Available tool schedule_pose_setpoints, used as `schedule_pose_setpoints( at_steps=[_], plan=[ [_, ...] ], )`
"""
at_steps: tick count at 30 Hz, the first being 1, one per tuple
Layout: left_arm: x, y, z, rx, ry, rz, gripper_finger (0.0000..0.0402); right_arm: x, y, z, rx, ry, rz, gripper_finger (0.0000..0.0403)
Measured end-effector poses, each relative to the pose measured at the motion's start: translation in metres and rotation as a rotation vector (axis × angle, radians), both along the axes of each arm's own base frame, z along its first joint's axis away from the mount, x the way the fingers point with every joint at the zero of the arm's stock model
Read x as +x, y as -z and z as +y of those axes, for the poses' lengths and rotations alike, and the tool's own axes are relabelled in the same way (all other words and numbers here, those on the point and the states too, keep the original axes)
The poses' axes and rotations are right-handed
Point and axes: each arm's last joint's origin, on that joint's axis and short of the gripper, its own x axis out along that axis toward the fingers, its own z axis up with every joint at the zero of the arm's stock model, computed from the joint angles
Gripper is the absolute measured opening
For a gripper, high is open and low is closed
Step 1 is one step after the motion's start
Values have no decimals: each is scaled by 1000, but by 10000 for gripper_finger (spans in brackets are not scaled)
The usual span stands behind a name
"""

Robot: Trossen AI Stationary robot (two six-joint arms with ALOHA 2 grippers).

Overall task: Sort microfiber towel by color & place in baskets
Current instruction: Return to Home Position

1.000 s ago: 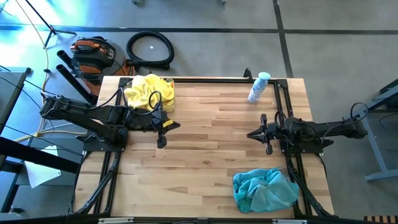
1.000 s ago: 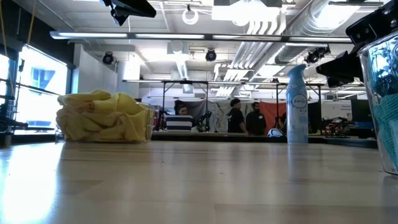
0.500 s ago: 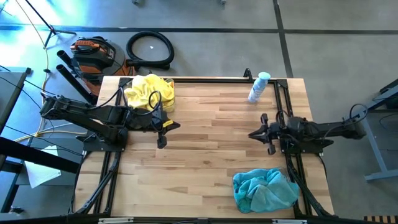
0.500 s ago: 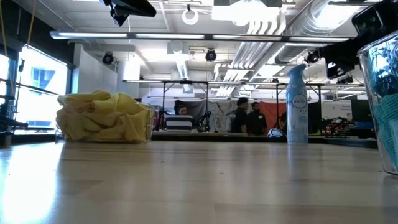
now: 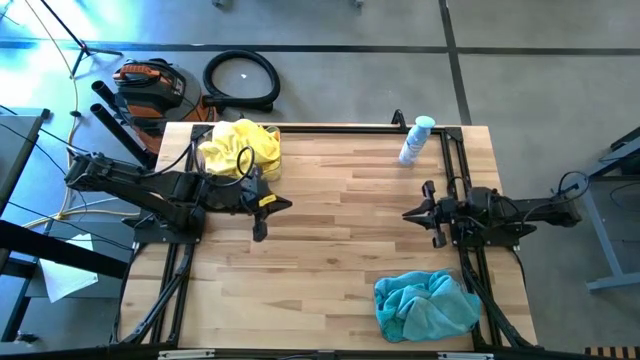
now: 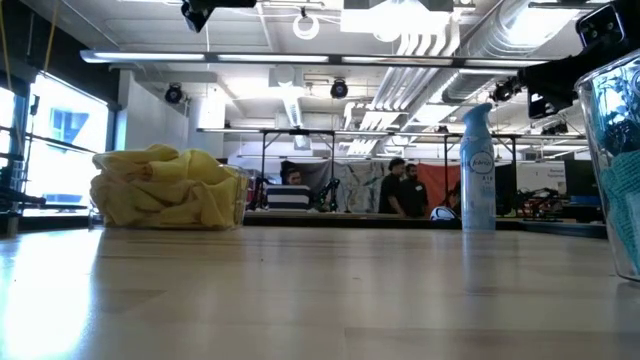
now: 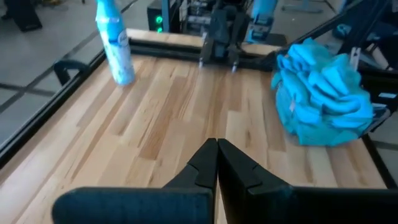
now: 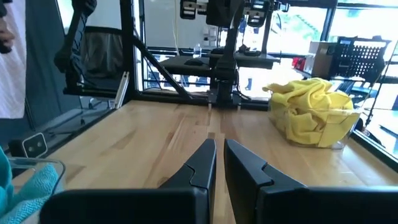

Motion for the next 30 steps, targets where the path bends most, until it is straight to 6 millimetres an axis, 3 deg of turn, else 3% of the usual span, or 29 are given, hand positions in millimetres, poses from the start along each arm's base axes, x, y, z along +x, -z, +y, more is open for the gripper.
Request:
schedule_pose_setpoints(
  at_steps=[12,19,30],
  plan=[
    [1,2,-5,158,100,-44,0,0,0,0,101,-2,13,30],
    [-18,52,0,168,148,-179,0,0,0,0,110,-2,14,30],
    [-84,111,19,116,192,-367,0,0,0,0,108,-2,14,30]
  ],
)
